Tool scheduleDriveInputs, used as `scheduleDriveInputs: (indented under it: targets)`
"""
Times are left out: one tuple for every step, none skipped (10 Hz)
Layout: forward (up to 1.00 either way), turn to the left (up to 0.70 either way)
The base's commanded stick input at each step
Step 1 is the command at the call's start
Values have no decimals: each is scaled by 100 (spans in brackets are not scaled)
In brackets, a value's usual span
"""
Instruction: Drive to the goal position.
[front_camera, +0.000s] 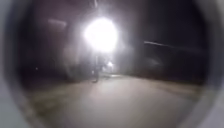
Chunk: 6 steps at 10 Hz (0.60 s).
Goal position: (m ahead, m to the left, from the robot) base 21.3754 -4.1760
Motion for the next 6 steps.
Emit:
scheduleDriveInputs:
  targets:
    - [100,-9]
    - [100,-7]
    - [100,-4]
    - [100,-2]
    - [100,0]
    - [100,0]
